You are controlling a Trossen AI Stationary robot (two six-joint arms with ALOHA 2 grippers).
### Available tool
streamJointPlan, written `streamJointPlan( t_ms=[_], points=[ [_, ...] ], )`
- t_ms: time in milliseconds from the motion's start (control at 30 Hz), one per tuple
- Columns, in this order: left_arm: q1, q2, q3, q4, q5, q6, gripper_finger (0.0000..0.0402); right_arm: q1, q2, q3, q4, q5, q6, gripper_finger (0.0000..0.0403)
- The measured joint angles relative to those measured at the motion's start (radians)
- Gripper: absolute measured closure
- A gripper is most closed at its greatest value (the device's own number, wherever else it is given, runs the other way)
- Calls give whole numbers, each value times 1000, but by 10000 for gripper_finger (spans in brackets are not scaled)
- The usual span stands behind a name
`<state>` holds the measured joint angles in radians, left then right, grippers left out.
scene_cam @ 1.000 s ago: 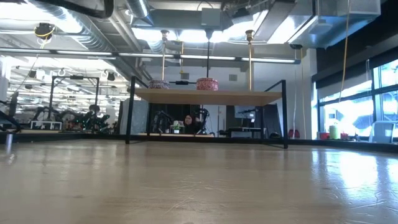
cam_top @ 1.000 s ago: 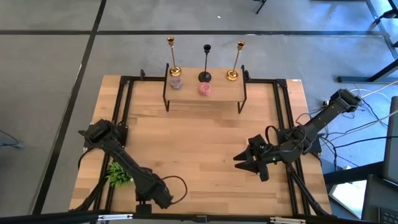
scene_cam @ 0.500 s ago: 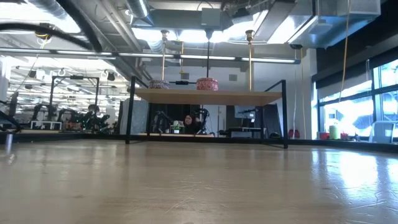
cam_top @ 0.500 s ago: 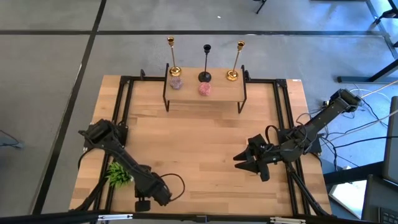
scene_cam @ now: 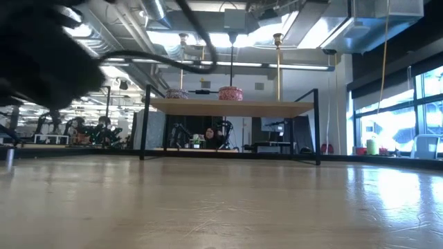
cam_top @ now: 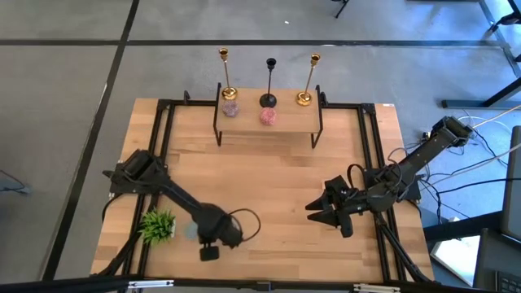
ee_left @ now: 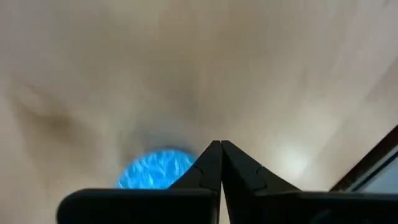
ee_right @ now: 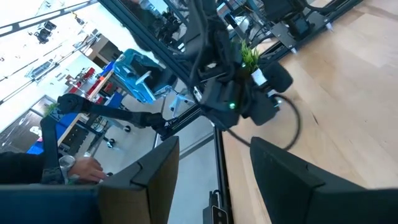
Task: Pick & Place candle stick holders
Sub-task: Put the blue scented candle on the shelf
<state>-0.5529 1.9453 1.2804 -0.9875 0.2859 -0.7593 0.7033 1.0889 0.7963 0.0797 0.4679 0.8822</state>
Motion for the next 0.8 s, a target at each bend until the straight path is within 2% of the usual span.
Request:
streamJointPlan(
  t_ms=[100, 200, 267, 467, 667, 800],
  points=[
    [36, -2, 31, -10, 22, 22, 400, 0, 0, 0, 0, 0, 0, 201],
    [49, -21, 54, -9, 123, 25, 400, 0, 0, 0, 1, 0, 9, 201],
    [39, -39, 59, -28, 154, 16, 400, 1, 0, 0, 1, -3, 12, 201],
    [-18, -59, 59, -172, 155, 34, 400, 17, 0, 0, 1, 0, 8, 201],
    [-51, -60, 59, -199, 97, 33, 400, 18, 0, 0, 1, 1, 1, 201],
    [-57, -60, 34, -207, 109, 28, 400, 18, 0, 0, 2, 3, 0, 201]
  ],
)
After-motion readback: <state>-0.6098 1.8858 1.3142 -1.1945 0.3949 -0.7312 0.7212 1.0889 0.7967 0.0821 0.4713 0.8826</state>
